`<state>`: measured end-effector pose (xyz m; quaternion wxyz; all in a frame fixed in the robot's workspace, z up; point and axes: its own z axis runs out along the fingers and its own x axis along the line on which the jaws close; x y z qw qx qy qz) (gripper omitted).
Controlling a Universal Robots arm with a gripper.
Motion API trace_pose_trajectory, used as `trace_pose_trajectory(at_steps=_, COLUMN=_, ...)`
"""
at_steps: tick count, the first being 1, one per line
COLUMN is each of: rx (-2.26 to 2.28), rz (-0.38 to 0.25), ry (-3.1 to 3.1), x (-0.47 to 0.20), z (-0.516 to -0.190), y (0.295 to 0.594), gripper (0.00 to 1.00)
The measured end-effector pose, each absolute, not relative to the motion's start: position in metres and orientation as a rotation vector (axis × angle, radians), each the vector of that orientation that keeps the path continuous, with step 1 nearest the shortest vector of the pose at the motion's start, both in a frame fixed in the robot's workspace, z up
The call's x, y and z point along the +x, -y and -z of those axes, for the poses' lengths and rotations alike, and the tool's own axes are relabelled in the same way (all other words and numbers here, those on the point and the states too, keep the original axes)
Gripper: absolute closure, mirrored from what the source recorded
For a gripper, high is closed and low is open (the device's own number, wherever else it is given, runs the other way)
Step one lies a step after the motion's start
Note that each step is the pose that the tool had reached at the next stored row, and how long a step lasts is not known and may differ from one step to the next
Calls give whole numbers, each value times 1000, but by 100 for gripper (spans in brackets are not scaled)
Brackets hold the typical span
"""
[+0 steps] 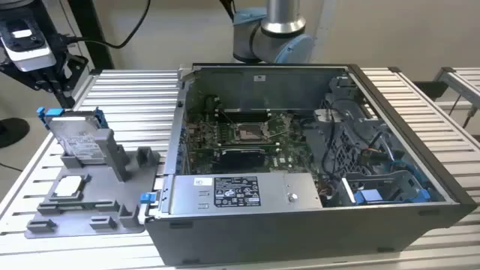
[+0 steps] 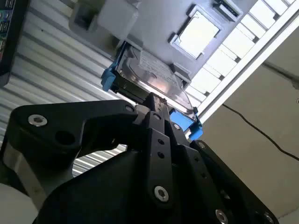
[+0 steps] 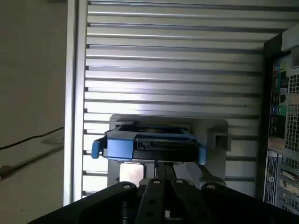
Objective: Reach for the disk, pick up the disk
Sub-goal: 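Reach for the disk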
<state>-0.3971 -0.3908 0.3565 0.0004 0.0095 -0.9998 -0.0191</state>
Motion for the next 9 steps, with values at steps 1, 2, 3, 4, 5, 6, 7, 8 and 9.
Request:
trace_pose_trajectory(at_steps=1, rx=30, rz=60, ry=3140, x=-397, z=-356, y=391, gripper=100)
trace_pose_trajectory(at_steps=2, rx=30, rz=60, ry=3140, x=-397, z=-356, y=391, gripper=100)
trace_pose_trajectory(at_steps=3, rx=30, rz=60, ry=3140, x=-397, z=-356, y=391, gripper=100)
trace_pose_trajectory(at_steps=4, rx=30, rz=60, ry=3140, x=-397, z=-356, y=391, gripper=100)
trace_pose_trajectory(at_steps=5, rx=30, rz=60, ry=3140, x=-397, z=-356, y=391, gripper=100)
trace_pose_trajectory(at_steps=6, rx=30, rz=60, ry=3140, x=-397, z=-356, y=391, gripper=100)
trace_pose_trajectory(at_steps=7, rx=30, rz=60, ry=3140, x=-397, z=-356, y=391, gripper=100)
trace_pose_trajectory(at_steps=8, rx=30, rz=60, ry=3140, x=-397, z=-356, y=391, gripper=100)
trace_pose_trajectory(at_steps=9, rx=30, rz=60, ry=3140, x=-397, z=-356, y=391, gripper=100)
